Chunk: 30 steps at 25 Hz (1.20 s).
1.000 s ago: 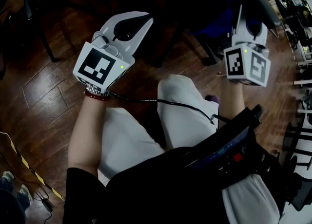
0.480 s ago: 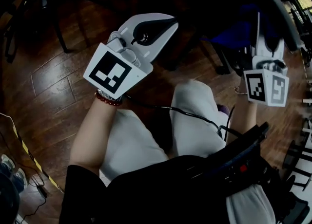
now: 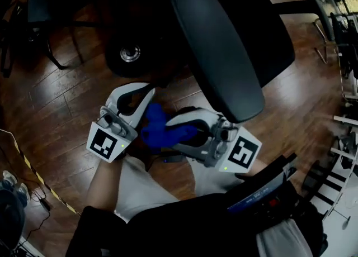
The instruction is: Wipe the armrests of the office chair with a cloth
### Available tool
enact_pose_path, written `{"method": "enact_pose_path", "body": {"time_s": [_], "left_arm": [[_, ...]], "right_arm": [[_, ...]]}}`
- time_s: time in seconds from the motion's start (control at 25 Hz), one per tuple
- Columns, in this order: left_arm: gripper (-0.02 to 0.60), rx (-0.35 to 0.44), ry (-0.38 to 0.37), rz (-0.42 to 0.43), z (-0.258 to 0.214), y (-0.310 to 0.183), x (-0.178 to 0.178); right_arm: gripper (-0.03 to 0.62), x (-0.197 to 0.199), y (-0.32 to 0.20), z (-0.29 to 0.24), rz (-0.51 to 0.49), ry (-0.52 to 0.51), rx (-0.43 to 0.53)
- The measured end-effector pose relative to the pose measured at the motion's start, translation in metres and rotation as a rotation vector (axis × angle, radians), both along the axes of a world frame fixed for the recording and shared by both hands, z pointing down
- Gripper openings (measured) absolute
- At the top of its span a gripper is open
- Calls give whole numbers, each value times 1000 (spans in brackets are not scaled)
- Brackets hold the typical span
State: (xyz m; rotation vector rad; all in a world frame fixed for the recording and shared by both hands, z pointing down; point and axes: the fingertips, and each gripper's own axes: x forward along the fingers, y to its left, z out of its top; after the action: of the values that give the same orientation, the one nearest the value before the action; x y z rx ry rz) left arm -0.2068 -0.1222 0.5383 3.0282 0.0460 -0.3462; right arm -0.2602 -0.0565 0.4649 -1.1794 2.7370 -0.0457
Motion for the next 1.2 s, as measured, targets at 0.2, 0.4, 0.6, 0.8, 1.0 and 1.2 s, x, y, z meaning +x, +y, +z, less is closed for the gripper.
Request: {"method": "enact_pose_path", "body": {"time_s": [0.2, 0.4, 0.6, 0.8, 1.0, 1.2], "left_arm": [[5, -84, -217, -86, 12, 36, -2], [5, -81, -327, -116, -77, 94, -22], [5, -109, -361, -139, -206, 129, 9], [5, -261, -251, -190, -358, 163, 96], [5, -354, -93, -240, -459, 188, 163], [5, -276, -85, -184, -514, 203, 169]], "right_arm": [[58, 5, 52, -9, -54, -88, -244], [58, 36, 68, -90, -34, -74, -225], [58, 121, 101, -185, 203, -123, -210], [58, 307, 201, -270, 580, -79, -207], [58, 453, 293, -357, 844, 75, -165], [60, 477, 314, -404, 971, 97, -141]]}}
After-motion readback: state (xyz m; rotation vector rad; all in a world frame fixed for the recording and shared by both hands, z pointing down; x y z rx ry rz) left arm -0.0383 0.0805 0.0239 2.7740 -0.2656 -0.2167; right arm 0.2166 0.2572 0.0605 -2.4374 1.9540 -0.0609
